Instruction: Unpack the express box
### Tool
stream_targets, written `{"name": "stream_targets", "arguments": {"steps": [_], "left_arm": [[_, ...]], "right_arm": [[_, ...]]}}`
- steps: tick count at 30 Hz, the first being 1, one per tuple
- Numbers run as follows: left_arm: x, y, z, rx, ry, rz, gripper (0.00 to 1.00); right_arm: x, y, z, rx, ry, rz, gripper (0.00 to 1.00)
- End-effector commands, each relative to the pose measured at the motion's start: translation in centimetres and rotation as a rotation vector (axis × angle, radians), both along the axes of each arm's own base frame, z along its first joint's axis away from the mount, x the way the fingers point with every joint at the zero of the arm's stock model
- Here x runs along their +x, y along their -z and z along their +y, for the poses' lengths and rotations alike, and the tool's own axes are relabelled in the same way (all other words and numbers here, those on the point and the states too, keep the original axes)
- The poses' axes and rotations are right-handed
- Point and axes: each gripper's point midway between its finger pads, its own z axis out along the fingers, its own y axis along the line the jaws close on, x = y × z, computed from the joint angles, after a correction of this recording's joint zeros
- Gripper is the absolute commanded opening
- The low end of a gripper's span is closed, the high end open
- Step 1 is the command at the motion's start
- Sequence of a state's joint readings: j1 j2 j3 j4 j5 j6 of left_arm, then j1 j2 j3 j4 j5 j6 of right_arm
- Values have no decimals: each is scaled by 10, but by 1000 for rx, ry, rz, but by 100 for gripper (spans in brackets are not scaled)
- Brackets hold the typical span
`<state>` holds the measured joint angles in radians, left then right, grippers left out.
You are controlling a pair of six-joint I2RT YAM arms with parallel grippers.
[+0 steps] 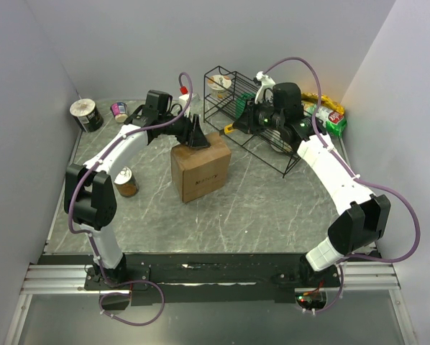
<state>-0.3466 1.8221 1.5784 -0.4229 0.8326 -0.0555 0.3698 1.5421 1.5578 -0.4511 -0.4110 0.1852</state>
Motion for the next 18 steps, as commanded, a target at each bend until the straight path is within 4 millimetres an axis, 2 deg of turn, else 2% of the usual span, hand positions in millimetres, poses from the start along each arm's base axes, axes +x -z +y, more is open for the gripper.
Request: {"name": "stream_targets", "arguments": {"steps": [1, 7, 12, 15, 18], "left_arm": [[-16, 68, 7, 150, -29, 166, 57], [-16, 67, 7, 150, -30, 164, 57], [-17, 69, 8, 152, -29, 168, 57], [-17, 69, 7, 150, -29, 173, 57], [-15, 68, 7, 151, -32, 167, 57]], "right_arm": [[4, -29, 4, 17, -9, -95, 0], [4, -27, 4, 20, -12, -89, 0], [15, -51, -2, 12, 8, -192, 0], [19, -48, 0, 14, -1, -177, 0], [14, -40, 1, 16, -8, -140, 0]]}}
